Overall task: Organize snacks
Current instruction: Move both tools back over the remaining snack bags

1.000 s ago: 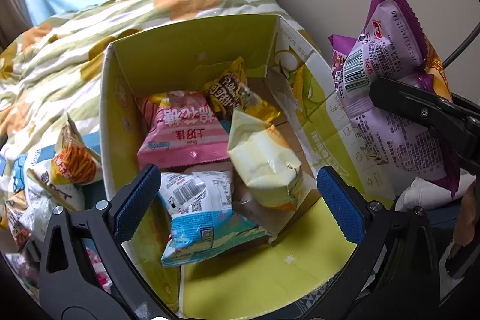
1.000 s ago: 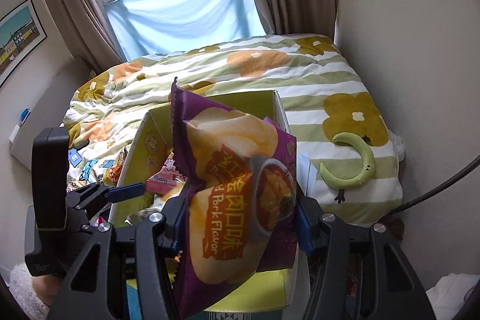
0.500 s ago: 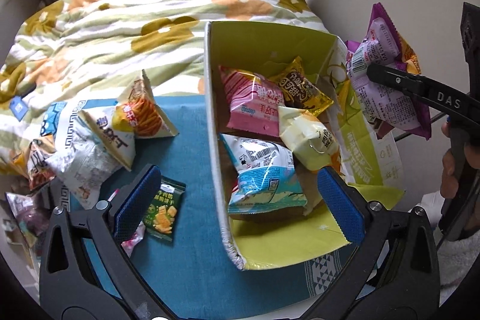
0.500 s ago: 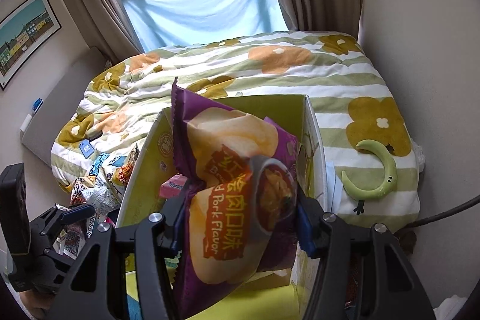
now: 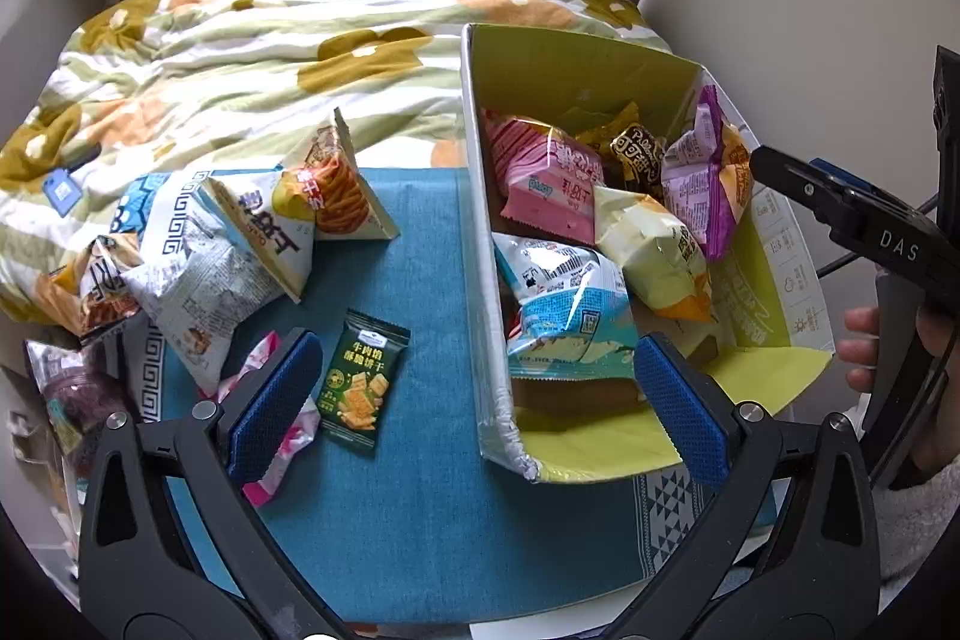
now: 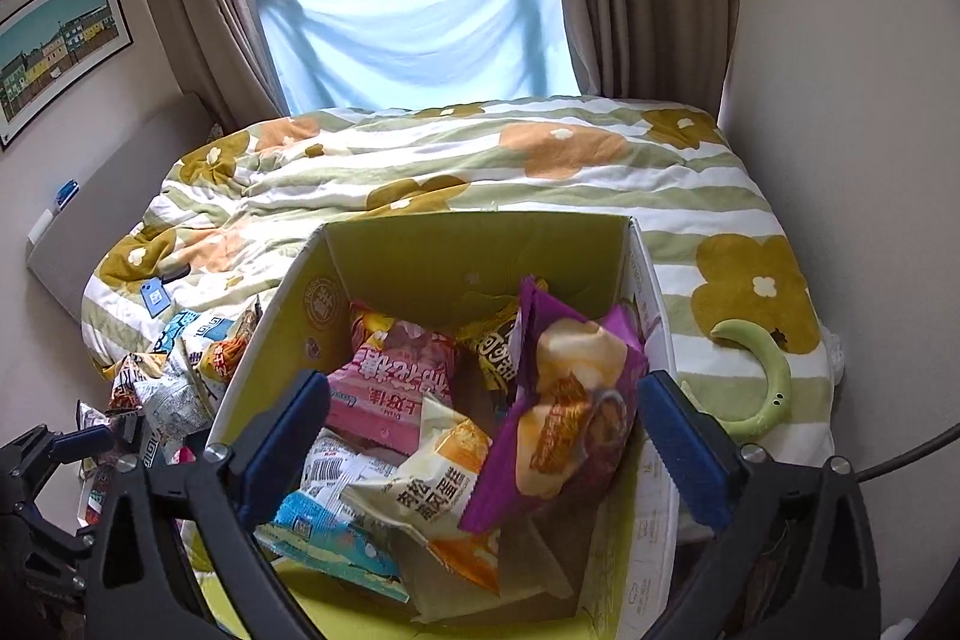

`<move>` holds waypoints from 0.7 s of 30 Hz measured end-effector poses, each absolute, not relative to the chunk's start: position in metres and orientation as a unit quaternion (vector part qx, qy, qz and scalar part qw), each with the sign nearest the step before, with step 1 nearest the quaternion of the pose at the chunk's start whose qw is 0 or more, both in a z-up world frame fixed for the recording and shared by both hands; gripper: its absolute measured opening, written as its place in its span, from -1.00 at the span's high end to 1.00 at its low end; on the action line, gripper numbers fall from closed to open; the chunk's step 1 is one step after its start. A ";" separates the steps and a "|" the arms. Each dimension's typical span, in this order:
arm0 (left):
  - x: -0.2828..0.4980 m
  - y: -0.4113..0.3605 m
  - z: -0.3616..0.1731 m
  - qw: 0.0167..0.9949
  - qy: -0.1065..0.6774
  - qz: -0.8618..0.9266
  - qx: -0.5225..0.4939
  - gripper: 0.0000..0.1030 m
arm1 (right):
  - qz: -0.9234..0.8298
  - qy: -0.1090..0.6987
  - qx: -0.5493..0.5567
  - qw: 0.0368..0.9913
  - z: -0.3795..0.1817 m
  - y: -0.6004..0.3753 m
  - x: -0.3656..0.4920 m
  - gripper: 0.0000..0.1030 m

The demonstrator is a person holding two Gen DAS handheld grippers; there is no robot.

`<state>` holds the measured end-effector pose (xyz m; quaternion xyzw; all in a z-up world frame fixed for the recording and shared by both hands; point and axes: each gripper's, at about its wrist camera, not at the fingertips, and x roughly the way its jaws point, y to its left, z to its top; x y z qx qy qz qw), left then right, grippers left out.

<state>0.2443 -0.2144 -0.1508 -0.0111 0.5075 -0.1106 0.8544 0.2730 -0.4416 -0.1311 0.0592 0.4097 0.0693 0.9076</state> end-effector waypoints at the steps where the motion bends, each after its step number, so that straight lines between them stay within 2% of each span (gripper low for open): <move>1: 0.242 -0.214 -0.151 0.855 0.507 -0.111 -0.011 -1.00 | 0.070 0.413 0.057 0.906 -0.133 -0.441 0.269 -0.98; 8: 0.223 -0.208 -0.131 0.871 0.479 -0.106 -0.012 -1.00 | 0.067 0.435 0.044 0.897 -0.131 -0.436 0.243 -0.98; 21: 0.175 -0.129 -0.099 0.896 0.442 -0.009 -0.039 -1.00 | 0.126 0.386 0.022 0.913 -0.083 -0.389 0.227 -0.98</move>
